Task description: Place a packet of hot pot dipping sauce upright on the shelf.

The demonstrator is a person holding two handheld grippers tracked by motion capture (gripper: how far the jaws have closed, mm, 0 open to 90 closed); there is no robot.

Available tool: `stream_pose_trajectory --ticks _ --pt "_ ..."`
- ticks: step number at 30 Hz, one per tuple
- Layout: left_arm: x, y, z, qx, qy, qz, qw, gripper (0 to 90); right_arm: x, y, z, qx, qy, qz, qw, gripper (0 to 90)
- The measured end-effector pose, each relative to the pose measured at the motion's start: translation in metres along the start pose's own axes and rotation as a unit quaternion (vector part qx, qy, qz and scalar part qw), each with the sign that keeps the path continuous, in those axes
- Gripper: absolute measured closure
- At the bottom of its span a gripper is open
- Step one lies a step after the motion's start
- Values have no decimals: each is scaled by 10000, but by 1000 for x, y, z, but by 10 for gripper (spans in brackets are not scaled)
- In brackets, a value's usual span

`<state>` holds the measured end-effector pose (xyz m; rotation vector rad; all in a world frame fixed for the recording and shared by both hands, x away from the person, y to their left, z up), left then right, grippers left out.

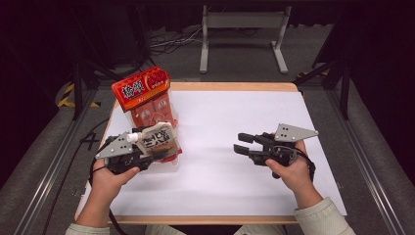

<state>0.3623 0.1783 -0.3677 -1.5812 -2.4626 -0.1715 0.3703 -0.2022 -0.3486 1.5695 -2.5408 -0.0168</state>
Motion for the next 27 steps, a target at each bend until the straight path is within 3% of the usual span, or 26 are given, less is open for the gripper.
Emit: stream_pose_trajectory --ticks 8,11,15,23,27 --pt "14 13 3 -50 53 -318 9995 792 4 -3 1 -54 -18 14 10000 548" --pt "16 17 3 -95 79 -315 9994 792 5 -4 1 -60 -29 10 10000 545" --pt "18 24 7 -8 87 -321 9994 791 4 -4 2 -60 -19 12 10000 535" --pt "23 34 20 -99 315 -416 9986 790 2 -4 4 -34 -3 -25 10000 528" --pt "22 35 24 -158 448 -357 9982 790 2 -3 4 -31 4 -56 10000 524"
Point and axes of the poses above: each handheld gripper's, and its own axes: x roughly backward along the jaws, z roughly out of its underside, y roughly to its left, the point moved 3 cm from there along -x, roughly forward along the jaws, and after that the axes turned 5 degrees about -y, right-handed, at the moved point
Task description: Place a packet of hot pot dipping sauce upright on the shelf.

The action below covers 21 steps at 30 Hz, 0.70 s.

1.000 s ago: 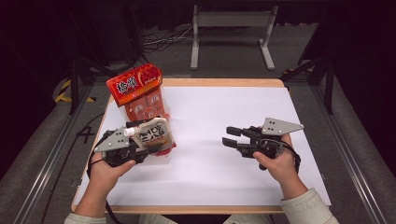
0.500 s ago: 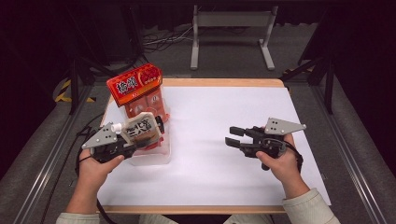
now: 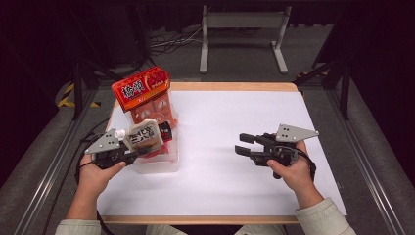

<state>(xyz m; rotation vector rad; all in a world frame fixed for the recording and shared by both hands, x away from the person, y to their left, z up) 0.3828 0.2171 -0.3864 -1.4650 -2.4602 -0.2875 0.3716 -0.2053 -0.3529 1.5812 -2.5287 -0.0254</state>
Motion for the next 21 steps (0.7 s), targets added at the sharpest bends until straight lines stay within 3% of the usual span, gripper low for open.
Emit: stream_pose_trajectory --ticks 9,15,21 --pt "-5 0 9 107 163 217 9996 789 -2 1 1 -10 9 -43 10000 518" --pt "-7 0 12 228 135 386 9989 789 -4 2 2 12 31 -59 10000 509" --pt "-7 3 20 625 129 509 9967 787 -4 2 2 40 39 -55 10000 499"
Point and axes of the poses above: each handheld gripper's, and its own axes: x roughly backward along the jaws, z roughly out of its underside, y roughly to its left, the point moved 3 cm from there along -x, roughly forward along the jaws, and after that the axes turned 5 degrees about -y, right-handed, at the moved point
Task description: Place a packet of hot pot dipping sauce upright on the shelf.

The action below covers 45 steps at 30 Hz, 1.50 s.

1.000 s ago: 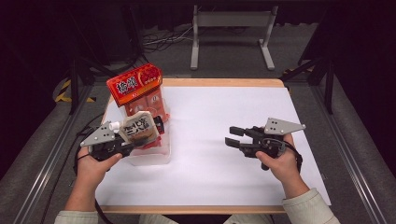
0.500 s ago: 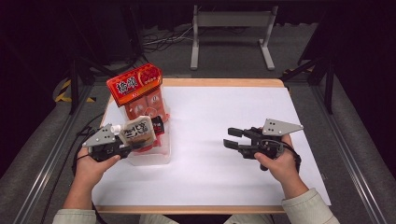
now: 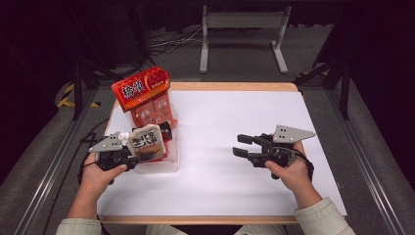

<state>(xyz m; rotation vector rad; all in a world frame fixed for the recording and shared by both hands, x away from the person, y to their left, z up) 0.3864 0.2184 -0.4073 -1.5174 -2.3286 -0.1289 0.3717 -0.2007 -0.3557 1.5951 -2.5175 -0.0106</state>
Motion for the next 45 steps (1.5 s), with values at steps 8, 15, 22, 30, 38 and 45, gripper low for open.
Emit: stream_pose_trajectory --ticks 8,15,22,30,38,45 --pt "-2 1 4 139 104 -25 9998 779 0 1 -1 -25 -54 1 10000 475" --pt "-1 1 8 148 142 -99 9997 773 0 1 -1 -29 -61 -8 10000 473" --pt "-2 2 11 167 200 -170 9995 767 -1 1 -1 -23 -57 -30 10000 467" --pt "-2 5 15 186 264 -257 9991 775 -2 1 0 -41 -66 -39 10000 457" --pt "1 10 14 473 -180 -436 9978 422 -2 1 0 -57 -88 -39 9999 441" --pt "5 12 13 406 -370 -680 9962 454 -3 2 0 -67 -100 -50 9999 431"
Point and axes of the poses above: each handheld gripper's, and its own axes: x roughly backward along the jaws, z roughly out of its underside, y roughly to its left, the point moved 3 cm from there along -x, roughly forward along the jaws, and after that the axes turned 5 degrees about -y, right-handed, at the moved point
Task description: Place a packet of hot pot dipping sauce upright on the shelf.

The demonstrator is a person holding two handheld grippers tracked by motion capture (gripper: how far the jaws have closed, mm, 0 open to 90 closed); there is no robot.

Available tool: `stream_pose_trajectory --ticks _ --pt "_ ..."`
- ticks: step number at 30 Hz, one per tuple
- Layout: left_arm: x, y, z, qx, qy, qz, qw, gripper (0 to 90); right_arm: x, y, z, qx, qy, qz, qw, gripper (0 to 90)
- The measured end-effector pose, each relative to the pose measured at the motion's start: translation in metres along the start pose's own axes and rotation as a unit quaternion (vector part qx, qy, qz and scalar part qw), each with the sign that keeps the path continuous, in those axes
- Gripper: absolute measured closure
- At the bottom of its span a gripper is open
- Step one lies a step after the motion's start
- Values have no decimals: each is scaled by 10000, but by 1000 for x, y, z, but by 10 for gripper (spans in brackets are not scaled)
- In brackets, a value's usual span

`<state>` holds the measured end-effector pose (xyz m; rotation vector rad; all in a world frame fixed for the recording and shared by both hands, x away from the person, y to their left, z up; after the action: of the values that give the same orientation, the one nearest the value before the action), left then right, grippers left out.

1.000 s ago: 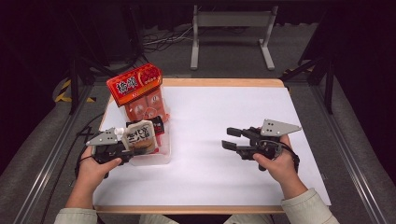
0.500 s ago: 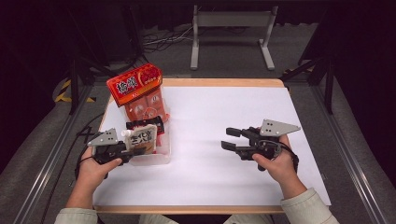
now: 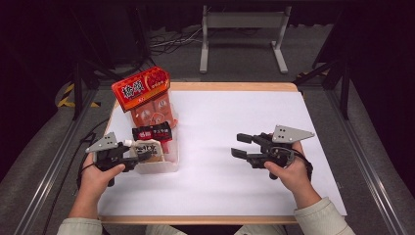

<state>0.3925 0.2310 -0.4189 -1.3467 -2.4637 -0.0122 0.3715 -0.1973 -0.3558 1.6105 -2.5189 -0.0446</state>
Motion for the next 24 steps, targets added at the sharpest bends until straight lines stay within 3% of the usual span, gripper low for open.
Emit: stream_pose_trajectory --ticks 8,9,14,20,24 --pt "9 -6 -11 -71 -190 -259 9995 359 0 -1 0 2 -14 1 10000 424" --pt "10 -7 -13 -73 -215 -297 9993 307 0 -1 0 9 -16 0 10000 419" --pt "16 -15 -25 -216 -395 -432 9981 215 1 -1 -1 36 -50 14 10000 408" --pt "24 -25 -32 -363 -246 -666 9968 132 4 -5 -1 118 -64 171 9998 369" --pt "30 -28 -32 -344 -150 -878 9954 64 11 -9 -1 132 -92 287 9995 358"
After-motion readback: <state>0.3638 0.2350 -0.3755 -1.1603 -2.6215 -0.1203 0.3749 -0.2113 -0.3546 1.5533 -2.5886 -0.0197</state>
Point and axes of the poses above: each handheld gripper's, and its own axes: x roughly backward along the jaws, z roughly out of its underside, y roughly to its left, the point moved 3 cm from there along -x, roughly forward along the jaws, and after that the axes turned 5 degrees about -y, right-handed, at the moved point
